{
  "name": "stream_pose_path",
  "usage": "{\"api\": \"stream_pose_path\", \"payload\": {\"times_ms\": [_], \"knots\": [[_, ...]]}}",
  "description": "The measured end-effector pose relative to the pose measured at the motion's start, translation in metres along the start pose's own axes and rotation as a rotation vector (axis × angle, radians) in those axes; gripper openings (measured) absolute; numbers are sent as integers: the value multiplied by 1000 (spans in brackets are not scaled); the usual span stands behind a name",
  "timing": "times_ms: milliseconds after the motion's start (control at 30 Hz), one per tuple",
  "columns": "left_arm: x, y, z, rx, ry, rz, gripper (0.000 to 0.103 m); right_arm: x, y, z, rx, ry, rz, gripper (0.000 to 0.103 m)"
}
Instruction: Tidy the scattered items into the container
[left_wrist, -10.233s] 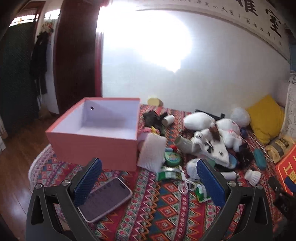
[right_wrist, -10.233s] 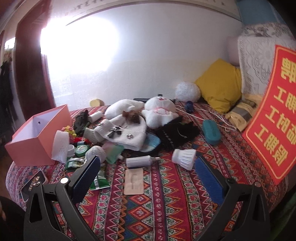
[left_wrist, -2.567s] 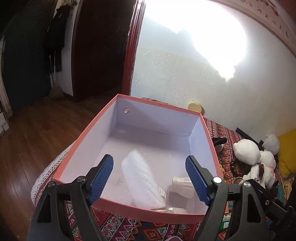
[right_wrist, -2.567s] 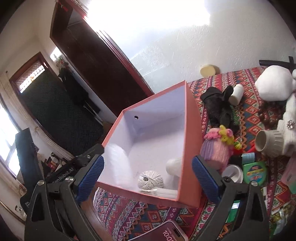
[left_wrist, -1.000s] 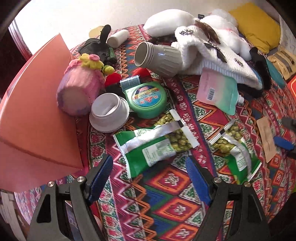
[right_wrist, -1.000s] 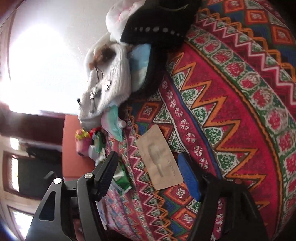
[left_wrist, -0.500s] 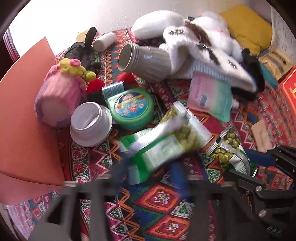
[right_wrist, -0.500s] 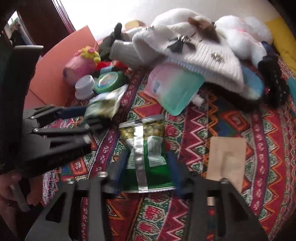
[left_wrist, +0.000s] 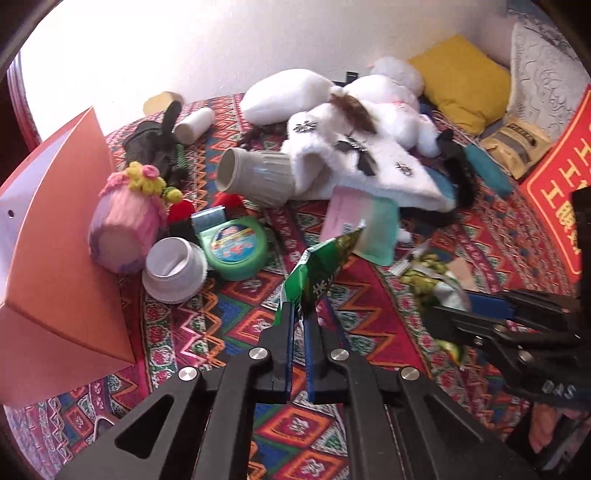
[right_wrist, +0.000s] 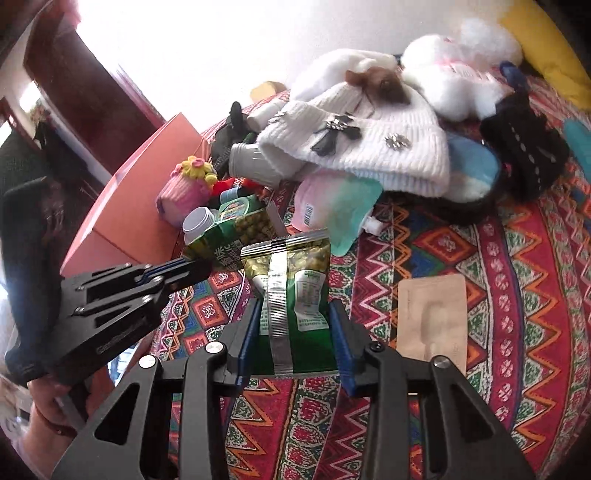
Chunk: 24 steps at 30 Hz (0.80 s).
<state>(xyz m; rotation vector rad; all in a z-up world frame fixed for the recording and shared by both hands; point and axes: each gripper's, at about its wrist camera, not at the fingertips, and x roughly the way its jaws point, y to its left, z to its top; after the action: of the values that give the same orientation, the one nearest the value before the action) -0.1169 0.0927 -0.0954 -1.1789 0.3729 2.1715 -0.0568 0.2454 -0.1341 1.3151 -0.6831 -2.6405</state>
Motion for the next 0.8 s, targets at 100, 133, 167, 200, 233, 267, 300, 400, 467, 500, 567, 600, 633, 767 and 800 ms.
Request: {"api": "stream_pose_path", "payload": {"times_ms": [100,133,167,200,233,267,300,400,467,500,567,600,633,767,800], "knots": [[5,-7,-4,38,34,-45,2,-2,-8,-2,34,18,13,35],[7,-9,-6,49,44,-55,3,-1,-9,-3,38,24,12,35],[12,-11,-6,64,46,-48,3,-1,-11,-4,41,31,9,35],[17,-13,-3,76,48,-36,3,1,-12,-4,46,39,5,35],[24,-14,-1,82,54,-22,5,3,-11,-4,48,44,2,35],[30,-12,1,74,64,-14,6,4,-11,-4,50,48,2,35],[37,-10,2,62,75,-18,10,5,-11,-3,51,51,3,35],[48,-5,7,26,84,-58,16,5,-11,-2,47,53,3,35],[51,-3,12,6,80,-98,18,5,-11,-2,49,54,4,35],[52,-3,15,-5,80,-127,19,4,-12,-1,52,54,6,35],[57,-2,19,-24,82,-167,25,2,-15,0,61,52,13,35],[59,-2,21,-34,84,-185,30,1,-16,1,67,50,19,35],[61,-1,24,-48,83,-210,36,1,-18,2,70,49,23,35],[63,1,33,-109,51,-350,43,-4,-24,4,84,42,29,35],[65,0,36,-108,44,-343,51,-6,-27,5,93,38,32,35]]}}
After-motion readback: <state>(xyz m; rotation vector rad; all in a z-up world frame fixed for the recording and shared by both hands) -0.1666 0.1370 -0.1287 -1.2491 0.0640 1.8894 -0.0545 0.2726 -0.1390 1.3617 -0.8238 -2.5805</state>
